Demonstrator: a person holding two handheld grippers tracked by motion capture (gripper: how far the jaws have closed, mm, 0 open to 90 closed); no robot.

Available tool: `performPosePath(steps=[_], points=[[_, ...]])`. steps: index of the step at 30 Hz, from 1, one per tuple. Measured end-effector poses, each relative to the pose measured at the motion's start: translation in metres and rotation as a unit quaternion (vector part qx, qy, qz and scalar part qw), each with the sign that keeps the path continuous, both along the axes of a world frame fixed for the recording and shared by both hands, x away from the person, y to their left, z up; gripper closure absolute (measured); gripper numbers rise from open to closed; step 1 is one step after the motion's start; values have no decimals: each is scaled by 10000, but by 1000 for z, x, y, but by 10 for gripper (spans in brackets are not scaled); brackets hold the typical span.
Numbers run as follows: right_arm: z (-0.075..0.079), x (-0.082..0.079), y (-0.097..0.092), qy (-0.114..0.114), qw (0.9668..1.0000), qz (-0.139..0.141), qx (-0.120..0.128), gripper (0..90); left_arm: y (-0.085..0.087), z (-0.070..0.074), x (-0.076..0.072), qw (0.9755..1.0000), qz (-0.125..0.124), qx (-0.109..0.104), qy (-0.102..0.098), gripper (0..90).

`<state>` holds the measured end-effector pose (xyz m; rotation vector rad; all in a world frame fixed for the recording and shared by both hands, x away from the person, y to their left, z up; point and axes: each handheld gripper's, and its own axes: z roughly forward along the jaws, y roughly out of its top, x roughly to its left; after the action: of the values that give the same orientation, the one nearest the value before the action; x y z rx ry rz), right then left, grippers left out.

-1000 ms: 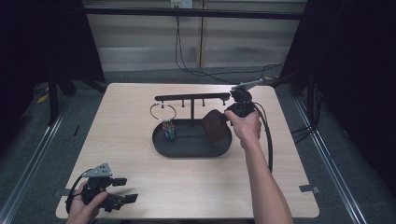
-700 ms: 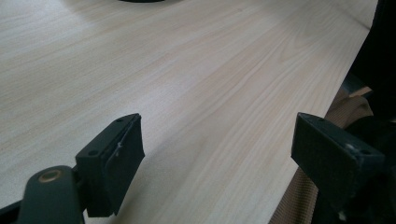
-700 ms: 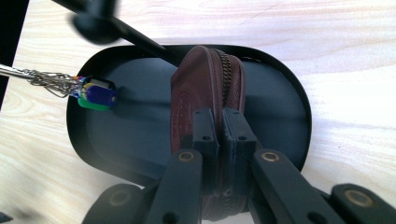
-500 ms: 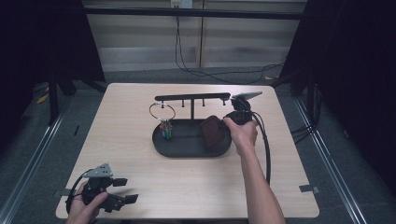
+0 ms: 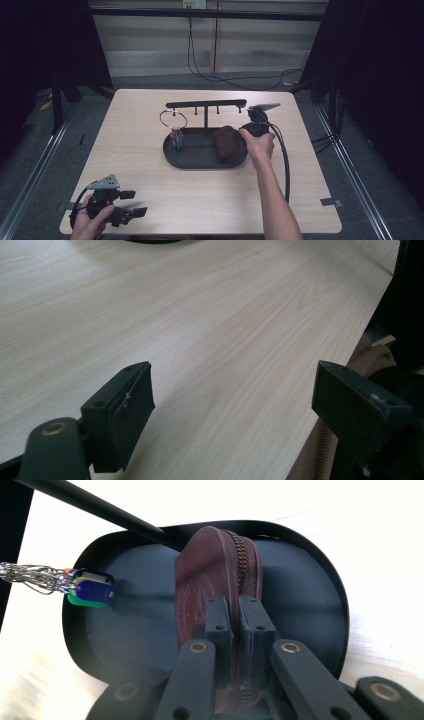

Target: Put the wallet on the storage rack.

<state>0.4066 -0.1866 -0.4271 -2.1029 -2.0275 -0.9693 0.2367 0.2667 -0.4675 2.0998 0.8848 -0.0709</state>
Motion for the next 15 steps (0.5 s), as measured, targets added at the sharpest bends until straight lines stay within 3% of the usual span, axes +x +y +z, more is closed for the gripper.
performPosePath(steps=[9,15], points=[[-15,-1,-6,-6,9998,-78,-159,817,-1,-1,1,10000,-30,12,29,169],[-16,-1,-6,-7,9997,-55,-250,800,-1,-1,2,10000,-28,0,48,169]])
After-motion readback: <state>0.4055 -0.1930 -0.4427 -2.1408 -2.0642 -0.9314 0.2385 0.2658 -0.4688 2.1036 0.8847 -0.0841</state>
